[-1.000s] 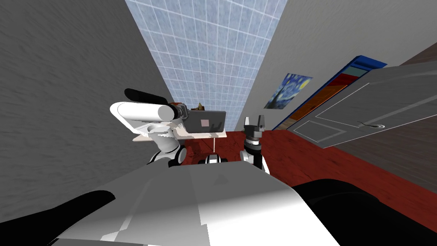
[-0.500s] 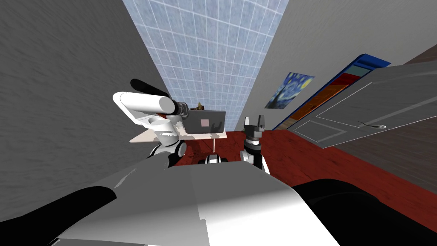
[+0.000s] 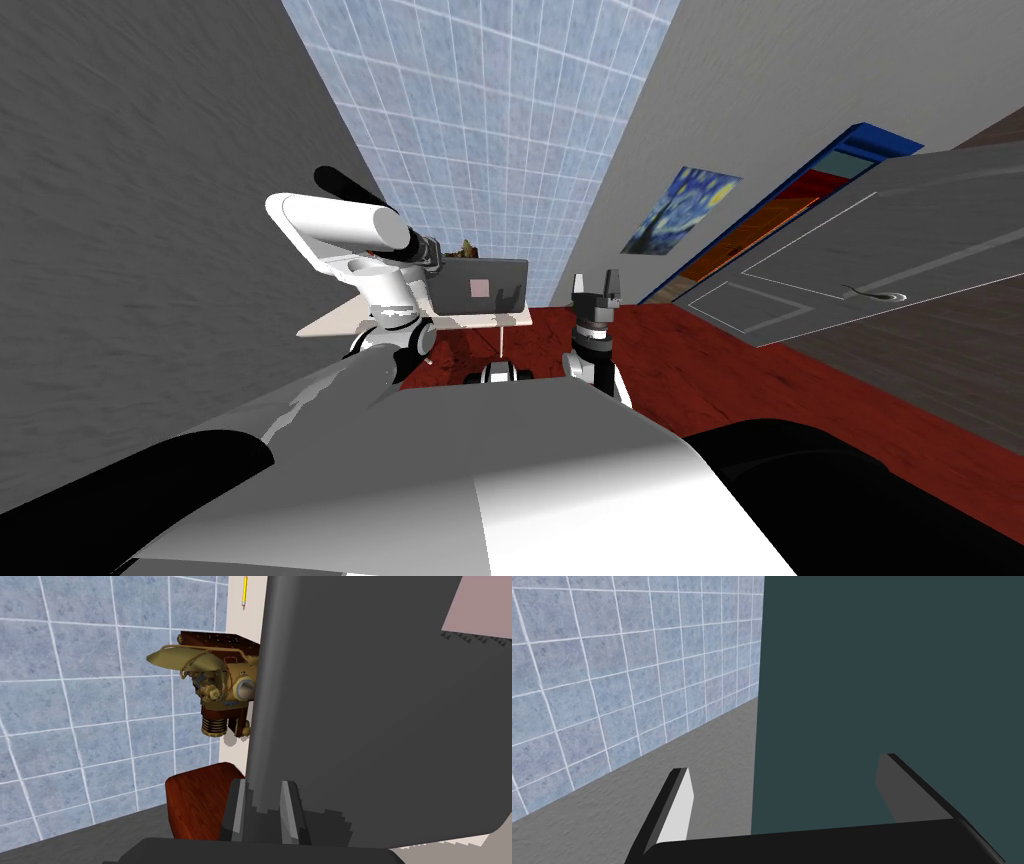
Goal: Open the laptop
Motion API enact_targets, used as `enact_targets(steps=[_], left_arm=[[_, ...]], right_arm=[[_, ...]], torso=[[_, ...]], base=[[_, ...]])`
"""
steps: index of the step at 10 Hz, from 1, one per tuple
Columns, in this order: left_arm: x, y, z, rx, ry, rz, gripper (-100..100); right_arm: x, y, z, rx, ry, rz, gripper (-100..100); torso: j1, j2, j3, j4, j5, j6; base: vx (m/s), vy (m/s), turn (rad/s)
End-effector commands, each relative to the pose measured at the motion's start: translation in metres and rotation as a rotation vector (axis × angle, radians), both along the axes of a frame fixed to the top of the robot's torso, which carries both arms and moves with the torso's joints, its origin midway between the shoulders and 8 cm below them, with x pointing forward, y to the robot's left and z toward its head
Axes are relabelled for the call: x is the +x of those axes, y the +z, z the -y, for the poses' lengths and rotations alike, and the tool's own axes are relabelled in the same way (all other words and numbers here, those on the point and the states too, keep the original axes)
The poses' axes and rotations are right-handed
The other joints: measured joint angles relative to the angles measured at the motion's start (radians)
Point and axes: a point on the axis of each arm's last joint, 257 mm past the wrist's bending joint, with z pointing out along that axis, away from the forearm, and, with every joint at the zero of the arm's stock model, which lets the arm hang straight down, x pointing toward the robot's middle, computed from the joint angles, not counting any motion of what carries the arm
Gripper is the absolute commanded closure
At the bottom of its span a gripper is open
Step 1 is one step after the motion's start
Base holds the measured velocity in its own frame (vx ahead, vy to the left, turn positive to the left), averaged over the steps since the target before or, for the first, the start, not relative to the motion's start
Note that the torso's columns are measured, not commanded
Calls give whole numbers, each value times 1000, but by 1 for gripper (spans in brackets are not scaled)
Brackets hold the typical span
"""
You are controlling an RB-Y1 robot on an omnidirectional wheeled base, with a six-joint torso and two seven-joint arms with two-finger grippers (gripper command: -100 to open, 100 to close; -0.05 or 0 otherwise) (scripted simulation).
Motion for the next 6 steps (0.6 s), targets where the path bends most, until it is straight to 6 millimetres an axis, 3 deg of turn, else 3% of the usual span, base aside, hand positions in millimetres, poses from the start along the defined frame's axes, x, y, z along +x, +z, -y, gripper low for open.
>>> enact_targets(steps=[1,4,5,6], left_arm=[[6,1,-7,-2,19,-23,100],[15,-10,-15,-7,38,-80,100],[18,-3,-21,-7,54,-82,100],[20,-12,-22,-10,55,-111,100]], right_arm=[[0,0,0,0,0,0,0],[0,0,0,0,0,0,0],[0,0,0,0,0,0,0],[0,0,0,0,0,0,0]], torso=[[0,1,1,1,0,0],[1,-1,-1,2,-1,0],[1,-2,-2,0,0,-1],[1,-1,-1,1,0,0]], base=[[7,7,-94],[4,14,-65],[7,12,-93],[10,13,-49]])
